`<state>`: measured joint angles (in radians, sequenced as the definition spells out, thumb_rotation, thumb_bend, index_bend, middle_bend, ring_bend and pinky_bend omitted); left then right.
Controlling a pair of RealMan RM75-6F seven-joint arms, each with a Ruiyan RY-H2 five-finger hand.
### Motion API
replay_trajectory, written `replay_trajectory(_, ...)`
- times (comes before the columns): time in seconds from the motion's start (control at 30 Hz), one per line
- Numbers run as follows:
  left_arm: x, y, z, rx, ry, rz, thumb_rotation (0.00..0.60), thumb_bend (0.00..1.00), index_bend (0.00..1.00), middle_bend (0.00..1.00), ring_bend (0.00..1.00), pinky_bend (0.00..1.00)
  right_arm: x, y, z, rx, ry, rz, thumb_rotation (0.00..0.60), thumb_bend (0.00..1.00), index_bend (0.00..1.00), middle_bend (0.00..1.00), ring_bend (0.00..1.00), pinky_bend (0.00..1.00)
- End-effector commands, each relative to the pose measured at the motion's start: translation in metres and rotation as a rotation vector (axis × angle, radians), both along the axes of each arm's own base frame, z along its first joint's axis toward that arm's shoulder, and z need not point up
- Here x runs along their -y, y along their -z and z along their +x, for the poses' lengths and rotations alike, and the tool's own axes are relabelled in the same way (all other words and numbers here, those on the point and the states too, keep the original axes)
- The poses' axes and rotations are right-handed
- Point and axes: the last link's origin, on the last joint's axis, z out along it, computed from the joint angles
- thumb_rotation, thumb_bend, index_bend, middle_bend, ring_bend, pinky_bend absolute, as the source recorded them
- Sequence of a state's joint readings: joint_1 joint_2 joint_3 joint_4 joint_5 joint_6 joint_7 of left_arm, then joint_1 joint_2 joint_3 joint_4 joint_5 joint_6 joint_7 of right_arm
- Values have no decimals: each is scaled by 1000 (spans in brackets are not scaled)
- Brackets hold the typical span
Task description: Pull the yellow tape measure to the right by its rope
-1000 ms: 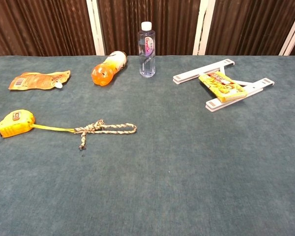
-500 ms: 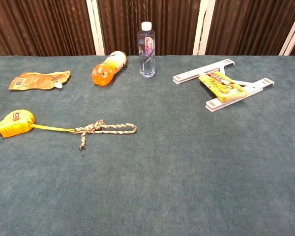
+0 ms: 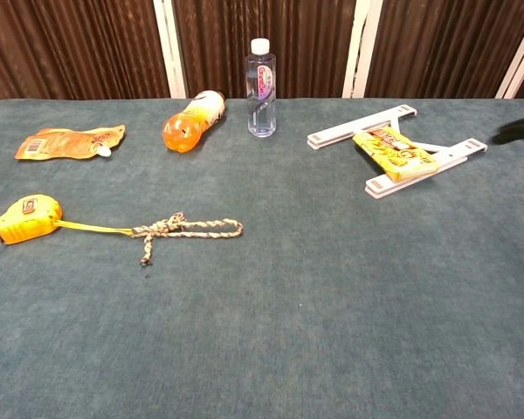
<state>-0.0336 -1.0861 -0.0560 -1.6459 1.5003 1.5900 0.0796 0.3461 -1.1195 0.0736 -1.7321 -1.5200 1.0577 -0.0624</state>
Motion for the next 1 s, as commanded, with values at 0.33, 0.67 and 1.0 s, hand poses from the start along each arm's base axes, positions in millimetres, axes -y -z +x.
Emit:
replay_trajectory(0.33,2,-6,-2,-38,-25,36,600,511,33,0,0,20,76,75,104,54,-95,138,600,57,323,6,7,0)
replay_trajectory(0.67,3,-3,1,-55,-19,23,600,510,33,0,0,20,120,122,140,79,-21,138,600,57,356,6,7,0)
replay_trajectory(1.0,3,-3,0,-69,-28,26,600,517,33,0,0,23,129,164,173,102,-23,198,600,68,395,6,7,0)
